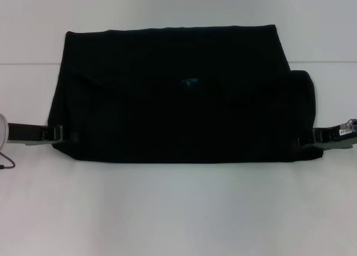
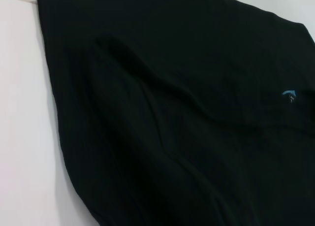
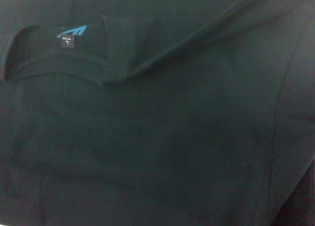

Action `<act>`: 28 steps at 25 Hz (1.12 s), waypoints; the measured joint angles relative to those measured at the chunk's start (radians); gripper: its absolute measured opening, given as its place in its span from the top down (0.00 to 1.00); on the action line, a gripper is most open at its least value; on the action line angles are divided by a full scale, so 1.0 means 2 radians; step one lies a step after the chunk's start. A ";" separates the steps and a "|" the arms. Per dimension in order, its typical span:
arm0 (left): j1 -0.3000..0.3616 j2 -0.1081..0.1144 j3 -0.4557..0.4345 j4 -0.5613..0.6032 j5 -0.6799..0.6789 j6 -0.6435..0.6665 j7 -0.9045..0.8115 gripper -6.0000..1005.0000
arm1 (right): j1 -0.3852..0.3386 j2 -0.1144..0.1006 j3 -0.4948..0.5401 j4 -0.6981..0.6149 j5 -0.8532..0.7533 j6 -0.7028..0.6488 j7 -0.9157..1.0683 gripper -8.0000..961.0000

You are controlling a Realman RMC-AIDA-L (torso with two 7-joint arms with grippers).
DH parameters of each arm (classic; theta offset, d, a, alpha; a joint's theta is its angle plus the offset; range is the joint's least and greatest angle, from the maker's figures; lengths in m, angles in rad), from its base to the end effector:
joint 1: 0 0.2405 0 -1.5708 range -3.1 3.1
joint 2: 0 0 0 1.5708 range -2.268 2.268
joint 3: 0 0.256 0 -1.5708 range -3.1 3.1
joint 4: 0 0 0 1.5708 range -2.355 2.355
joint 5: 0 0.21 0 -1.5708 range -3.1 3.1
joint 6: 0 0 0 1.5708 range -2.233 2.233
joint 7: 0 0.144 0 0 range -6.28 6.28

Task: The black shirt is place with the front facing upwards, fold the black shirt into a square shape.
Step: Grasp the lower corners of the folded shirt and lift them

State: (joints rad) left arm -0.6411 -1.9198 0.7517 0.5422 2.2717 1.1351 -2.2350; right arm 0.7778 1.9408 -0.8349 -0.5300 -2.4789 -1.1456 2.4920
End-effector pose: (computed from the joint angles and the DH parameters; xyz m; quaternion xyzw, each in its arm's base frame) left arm -0.3239 0.3902 0.0412 -0.7787 -0.5714 -0.0958 0.2408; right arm 0.2894 0.4100 0.0186 -0.7743 0.5939 0.0065 0.2183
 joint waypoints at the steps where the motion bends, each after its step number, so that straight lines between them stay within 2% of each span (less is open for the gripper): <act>1: 0.000 0.000 0.000 0.000 0.000 0.000 0.000 0.97 | 0.000 0.000 0.000 0.000 0.000 0.000 0.000 0.41; 4: 0.000 0.000 0.000 0.000 0.000 0.000 0.000 0.97 | 0.001 0.000 0.000 -0.001 0.000 0.000 0.000 0.48; 10: -0.001 0.001 0.000 0.001 0.000 0.014 -0.001 0.97 | 0.002 0.000 -0.001 -0.002 0.000 -0.003 0.000 0.73; 12: -0.003 0.003 -0.001 0.001 0.000 0.026 -0.003 0.97 | 0.002 -0.002 0.000 -0.003 0.000 -0.008 0.000 0.92; 18: -0.009 0.014 0.000 -0.002 0.003 0.085 -0.006 0.97 | -0.003 -0.012 0.001 -0.011 0.000 -0.061 -0.015 0.92; 23: -0.010 0.025 0.001 -0.003 0.019 0.191 -0.007 0.97 | -0.019 -0.023 -0.002 -0.013 -0.010 -0.149 -0.060 0.92; 28: -0.011 0.025 0.002 -0.003 0.059 0.287 -0.005 0.97 | -0.038 -0.021 -0.003 -0.011 -0.045 -0.214 -0.107 0.92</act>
State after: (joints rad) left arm -0.6623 -1.8701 0.7557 0.5368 2.3894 1.7085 -2.2455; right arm 0.7021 1.8990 -0.8401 -0.5518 -2.5692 -1.5743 2.2776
